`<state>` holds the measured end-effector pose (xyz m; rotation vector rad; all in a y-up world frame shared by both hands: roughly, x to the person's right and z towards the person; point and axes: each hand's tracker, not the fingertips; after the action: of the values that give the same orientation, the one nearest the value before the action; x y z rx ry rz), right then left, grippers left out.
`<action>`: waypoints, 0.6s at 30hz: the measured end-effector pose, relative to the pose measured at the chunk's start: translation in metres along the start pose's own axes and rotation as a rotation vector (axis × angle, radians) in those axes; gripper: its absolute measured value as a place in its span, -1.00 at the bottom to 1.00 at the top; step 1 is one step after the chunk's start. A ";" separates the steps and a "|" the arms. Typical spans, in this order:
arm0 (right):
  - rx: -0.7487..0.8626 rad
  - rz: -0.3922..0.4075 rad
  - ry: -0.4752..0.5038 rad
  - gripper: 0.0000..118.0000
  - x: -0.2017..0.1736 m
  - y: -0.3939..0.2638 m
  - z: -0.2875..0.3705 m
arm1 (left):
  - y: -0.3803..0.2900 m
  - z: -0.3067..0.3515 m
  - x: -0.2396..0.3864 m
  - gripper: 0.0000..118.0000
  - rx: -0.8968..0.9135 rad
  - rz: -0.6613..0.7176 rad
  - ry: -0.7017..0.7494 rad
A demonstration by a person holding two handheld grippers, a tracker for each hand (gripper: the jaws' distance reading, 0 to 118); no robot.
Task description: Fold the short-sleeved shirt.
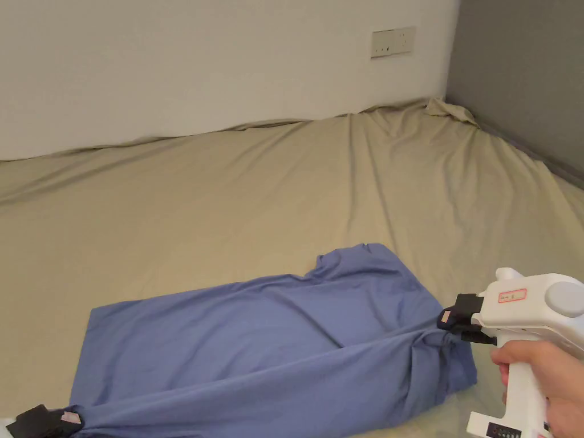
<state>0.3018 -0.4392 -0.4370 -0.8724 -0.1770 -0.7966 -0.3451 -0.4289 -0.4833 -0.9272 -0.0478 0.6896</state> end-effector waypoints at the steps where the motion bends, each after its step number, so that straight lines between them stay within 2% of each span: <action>1: -0.002 0.003 -0.006 -0.90 -0.003 0.003 -0.012 | 0.007 -0.013 0.004 -0.88 0.003 -0.010 0.011; 3: 0.000 0.014 -0.073 -0.90 -0.005 0.010 -0.033 | 0.019 -0.035 0.010 -0.88 0.003 0.009 0.022; 4: 0.001 0.022 -0.073 -0.90 -0.007 0.011 -0.042 | 0.023 -0.046 0.014 -0.88 0.003 0.007 0.024; 7: -0.016 0.063 -0.154 -0.90 -0.001 0.017 -0.068 | 0.024 -0.080 0.026 -0.88 -0.025 -0.119 0.142; 12: -0.043 0.136 -0.205 -0.90 0.004 0.012 -0.089 | 0.020 -0.124 0.007 -0.88 -0.055 -0.142 0.206; 16: -0.037 0.210 -0.228 -0.88 -0.003 0.008 -0.092 | 0.019 -0.117 0.006 -0.87 -0.021 -0.142 0.203; 17: -0.037 0.215 -0.228 -0.78 -0.002 0.009 -0.092 | 0.018 -0.117 0.007 -0.80 -0.012 -0.153 0.208; 18: -0.042 0.229 -0.217 -0.50 -0.004 0.010 -0.091 | 0.019 -0.115 0.008 -0.45 -0.008 -0.149 0.213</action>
<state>0.2905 -0.5012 -0.5039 -0.9993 -0.2465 -0.4929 -0.3114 -0.4998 -0.5705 -0.9894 0.0685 0.4506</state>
